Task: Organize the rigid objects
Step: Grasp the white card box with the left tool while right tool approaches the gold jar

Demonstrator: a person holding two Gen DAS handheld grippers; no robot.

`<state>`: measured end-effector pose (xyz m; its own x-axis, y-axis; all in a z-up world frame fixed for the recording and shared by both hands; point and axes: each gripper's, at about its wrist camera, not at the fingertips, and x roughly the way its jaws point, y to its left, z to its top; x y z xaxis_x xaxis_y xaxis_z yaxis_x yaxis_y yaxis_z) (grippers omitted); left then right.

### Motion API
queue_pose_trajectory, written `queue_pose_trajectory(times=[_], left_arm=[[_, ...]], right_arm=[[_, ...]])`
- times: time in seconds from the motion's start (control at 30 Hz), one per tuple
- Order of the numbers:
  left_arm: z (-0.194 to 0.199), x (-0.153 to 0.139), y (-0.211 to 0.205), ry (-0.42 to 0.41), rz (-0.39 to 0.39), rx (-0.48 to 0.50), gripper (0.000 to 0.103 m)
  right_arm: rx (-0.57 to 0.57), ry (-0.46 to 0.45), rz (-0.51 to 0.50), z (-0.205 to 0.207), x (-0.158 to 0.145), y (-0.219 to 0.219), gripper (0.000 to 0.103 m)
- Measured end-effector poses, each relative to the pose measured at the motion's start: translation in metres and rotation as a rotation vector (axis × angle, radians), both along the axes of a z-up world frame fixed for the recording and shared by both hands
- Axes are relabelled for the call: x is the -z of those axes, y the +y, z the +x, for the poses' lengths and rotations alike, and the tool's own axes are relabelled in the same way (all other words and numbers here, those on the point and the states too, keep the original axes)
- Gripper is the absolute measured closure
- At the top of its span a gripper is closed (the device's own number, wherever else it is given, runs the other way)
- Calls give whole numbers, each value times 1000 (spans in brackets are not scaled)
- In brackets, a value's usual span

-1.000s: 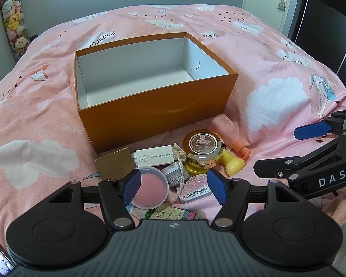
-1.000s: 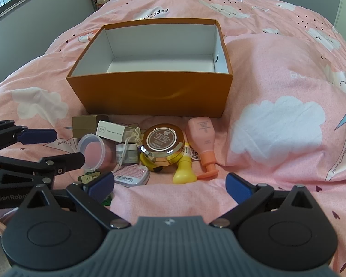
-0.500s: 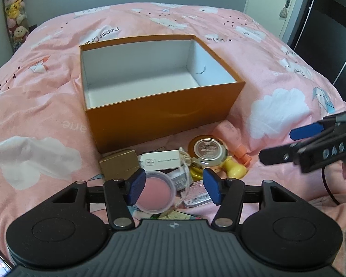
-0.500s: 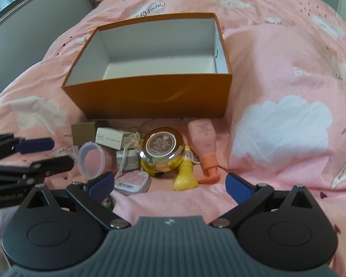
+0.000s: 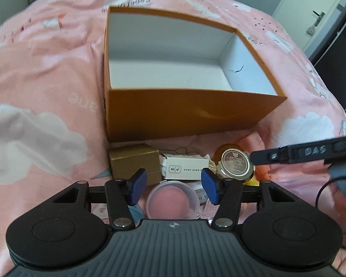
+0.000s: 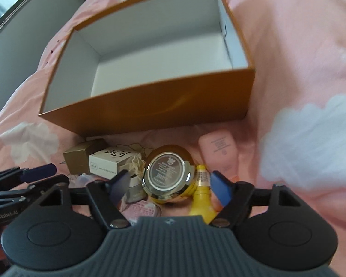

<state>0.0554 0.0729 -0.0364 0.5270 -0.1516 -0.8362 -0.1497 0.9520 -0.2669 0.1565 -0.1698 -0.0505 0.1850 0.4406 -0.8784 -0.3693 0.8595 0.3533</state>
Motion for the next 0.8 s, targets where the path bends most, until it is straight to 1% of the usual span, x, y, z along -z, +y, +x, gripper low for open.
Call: queue_pose_trajectory(times=[0.07,0.1,0.13,0.3,0.37,0.5,0.63,0.77,0.8], left_arm=[[6,7,1,22,-53,-20,40],[8,8,0,24,-70,-25,40],[9,8,-4,15,-62,-13,40],[17,7,-35,11,106,113,40],[19,8,-48,8,206,192,40],[23,15,-61,37,329,336,41],[29,24,-71,54,439,443,41],[35,33,-77,64,505,512,40],[36,35,-79,61,531,533,40]], right_arm=[[24,22,-1,3,11,2,39],[36,33,5,4,15,0,40],[56,46,12,5,19,-2,40],[97,94,34,11,31,-8,40],[98,101,32,12,33,-8,40],[89,123,42,14,39,-7,40],[97,154,59,17,49,-8,39],[102,153,54,20,55,-8,38],[102,155,50,21,58,-6,36]])
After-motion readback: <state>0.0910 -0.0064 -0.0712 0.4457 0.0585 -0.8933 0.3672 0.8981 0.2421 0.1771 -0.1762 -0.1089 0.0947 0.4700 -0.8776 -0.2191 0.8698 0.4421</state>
